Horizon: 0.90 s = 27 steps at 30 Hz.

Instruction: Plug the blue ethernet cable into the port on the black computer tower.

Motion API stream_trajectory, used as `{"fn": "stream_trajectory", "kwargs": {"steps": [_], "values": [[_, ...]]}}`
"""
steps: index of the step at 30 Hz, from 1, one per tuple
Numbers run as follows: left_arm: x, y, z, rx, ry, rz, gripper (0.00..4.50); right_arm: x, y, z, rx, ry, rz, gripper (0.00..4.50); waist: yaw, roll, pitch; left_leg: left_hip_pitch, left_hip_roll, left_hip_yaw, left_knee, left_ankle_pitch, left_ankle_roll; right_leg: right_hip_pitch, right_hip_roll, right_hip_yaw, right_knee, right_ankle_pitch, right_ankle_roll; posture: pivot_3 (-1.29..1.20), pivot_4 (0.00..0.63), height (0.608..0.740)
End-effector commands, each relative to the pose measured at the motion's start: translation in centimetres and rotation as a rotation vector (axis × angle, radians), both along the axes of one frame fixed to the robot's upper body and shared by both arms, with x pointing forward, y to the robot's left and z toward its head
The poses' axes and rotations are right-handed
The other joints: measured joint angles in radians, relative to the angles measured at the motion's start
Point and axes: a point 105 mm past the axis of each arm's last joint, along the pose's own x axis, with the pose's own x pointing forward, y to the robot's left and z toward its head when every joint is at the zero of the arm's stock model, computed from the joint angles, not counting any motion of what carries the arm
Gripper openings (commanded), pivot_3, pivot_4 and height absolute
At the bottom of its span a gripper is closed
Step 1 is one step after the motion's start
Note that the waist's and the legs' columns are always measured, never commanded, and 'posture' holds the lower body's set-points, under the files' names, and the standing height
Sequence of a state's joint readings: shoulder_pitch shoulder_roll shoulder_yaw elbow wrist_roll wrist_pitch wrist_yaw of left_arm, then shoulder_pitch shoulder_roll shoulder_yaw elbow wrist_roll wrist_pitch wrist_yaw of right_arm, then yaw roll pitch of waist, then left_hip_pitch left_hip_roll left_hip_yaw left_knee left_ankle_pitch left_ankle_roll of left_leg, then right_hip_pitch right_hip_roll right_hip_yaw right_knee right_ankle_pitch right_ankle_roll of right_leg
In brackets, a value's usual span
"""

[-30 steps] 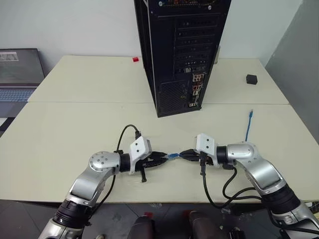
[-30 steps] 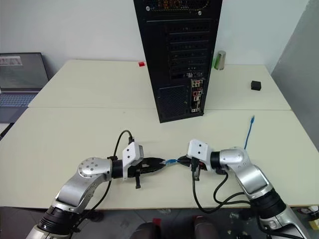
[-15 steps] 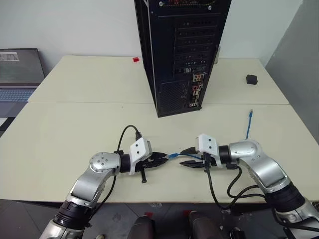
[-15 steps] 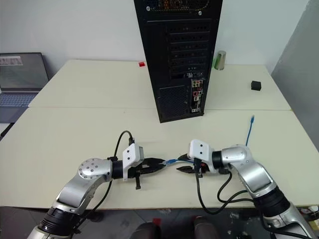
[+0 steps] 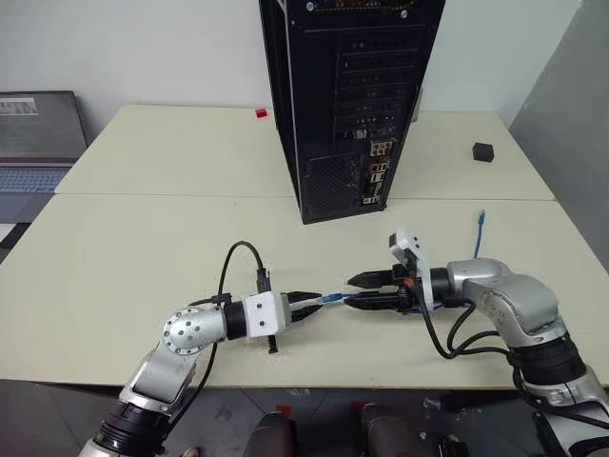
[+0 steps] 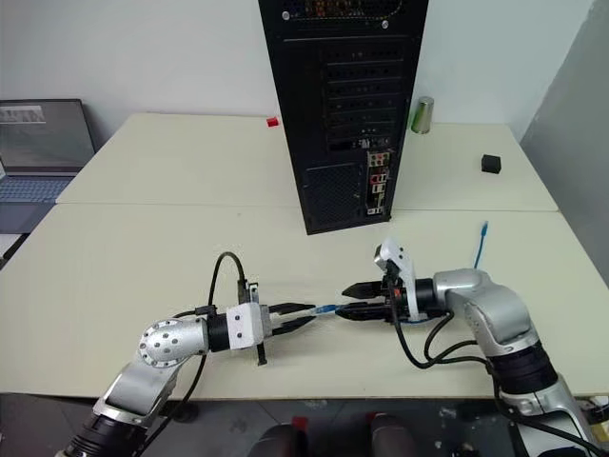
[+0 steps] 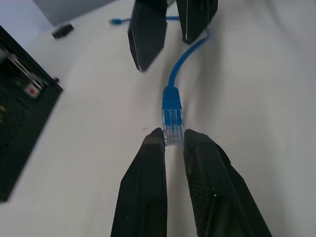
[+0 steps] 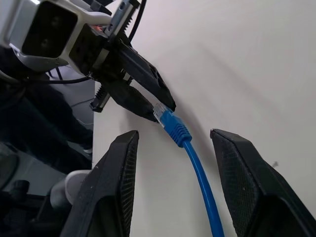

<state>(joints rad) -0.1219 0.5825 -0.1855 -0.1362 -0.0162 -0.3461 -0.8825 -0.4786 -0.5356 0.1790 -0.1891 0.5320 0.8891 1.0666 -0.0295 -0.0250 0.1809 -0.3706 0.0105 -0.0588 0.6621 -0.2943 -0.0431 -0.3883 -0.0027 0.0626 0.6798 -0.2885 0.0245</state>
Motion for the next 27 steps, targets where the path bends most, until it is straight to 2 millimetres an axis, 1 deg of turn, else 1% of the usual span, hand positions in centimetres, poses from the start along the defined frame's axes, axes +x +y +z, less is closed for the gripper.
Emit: {"fn": "stream_trajectory", "kwargs": {"steps": [1,6,12,18,22,27], "values": [[-0.3,0.5,1.3,-0.015,-0.215,-0.006,0.28,-0.4,0.3,1.0,0.038,-0.013,0.008,2.76,0.000,0.000,0.000,0.000,0.000,0.000,0.000,0.000,0.000,0.000,0.000,0.000,0.000,0.000,0.000,0.00,0.150,0.740],[-0.6,1.3,1.3,0.002,-0.381,-0.015,0.28,-0.1,0.7,1.6,0.063,-0.029,-0.004,2.76,-0.001,0.000,0.000,0.000,0.000,0.000,0.000,0.000,0.000,0.000,0.000,0.000,0.000,0.000,0.000,0.00,0.150,0.740],[-0.8,1.8,1.1,0.042,-0.497,-0.038,0.28,-0.3,1.0,2.1,0.089,-0.015,0.008,2.76,-0.001,0.000,0.000,0.000,0.000,0.000,0.000,0.000,0.000,0.000,0.000,-0.001,0.000,0.000,0.000,0.00,0.150,0.740],[-0.5,2.2,1.0,0.065,-0.546,-0.028,0.28,-0.7,1.6,1.9,0.085,-0.020,0.037,2.76,-0.001,0.000,0.000,0.000,0.000,-0.001,0.000,0.000,0.000,0.000,0.000,-0.002,0.000,0.000,0.000,0.00,0.150,0.740],[-0.3,2.3,1.2,0.064,-0.570,-0.014,0.28,-0.5,2.4,1.7,0.087,-0.054,0.026,2.76,-0.002,0.000,0.000,0.000,0.000,-0.001,0.000,0.000,0.000,0.000,0.000,-0.004,0.001,0.000,0.000,0.00,0.150,0.740],[-0.3,2.3,1.2,0.071,-0.583,-0.019,0.28,-0.4,3.3,1.5,0.103,-0.055,0.033,2.76,-0.002,0.000,0.000,0.000,0.000,-0.001,0.000,0.000,0.000,0.000,0.000,-0.007,0.001,0.000,0.000,0.00,0.150,0.740]]}}
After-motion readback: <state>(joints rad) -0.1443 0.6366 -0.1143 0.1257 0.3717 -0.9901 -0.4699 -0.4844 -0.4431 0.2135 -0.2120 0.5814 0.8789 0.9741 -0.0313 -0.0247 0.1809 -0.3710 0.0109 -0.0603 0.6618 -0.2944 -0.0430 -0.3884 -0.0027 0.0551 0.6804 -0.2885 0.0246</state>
